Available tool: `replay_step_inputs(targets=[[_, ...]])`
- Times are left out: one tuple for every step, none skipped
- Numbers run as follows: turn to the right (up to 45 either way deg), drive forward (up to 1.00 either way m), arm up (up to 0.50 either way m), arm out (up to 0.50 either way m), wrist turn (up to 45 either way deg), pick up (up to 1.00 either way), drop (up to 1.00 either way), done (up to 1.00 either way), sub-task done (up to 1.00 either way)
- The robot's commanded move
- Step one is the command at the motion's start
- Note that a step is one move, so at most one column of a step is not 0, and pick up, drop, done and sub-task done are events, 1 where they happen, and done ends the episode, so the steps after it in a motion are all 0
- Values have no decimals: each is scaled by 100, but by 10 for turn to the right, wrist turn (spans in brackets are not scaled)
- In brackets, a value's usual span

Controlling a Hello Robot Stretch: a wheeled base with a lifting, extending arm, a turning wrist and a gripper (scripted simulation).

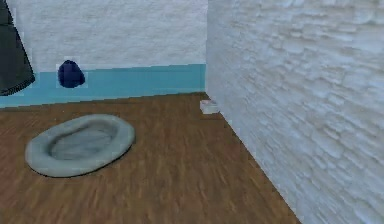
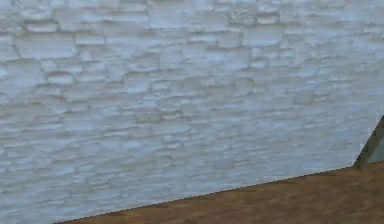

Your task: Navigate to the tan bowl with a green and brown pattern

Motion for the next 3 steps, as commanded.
replay_step_inputs(targets=[[-30,0,0,0,0,0,0,0,0],[0,100,0,0,0,0,0,0,0],[0,100,0,0,0,0,0,0,0]])
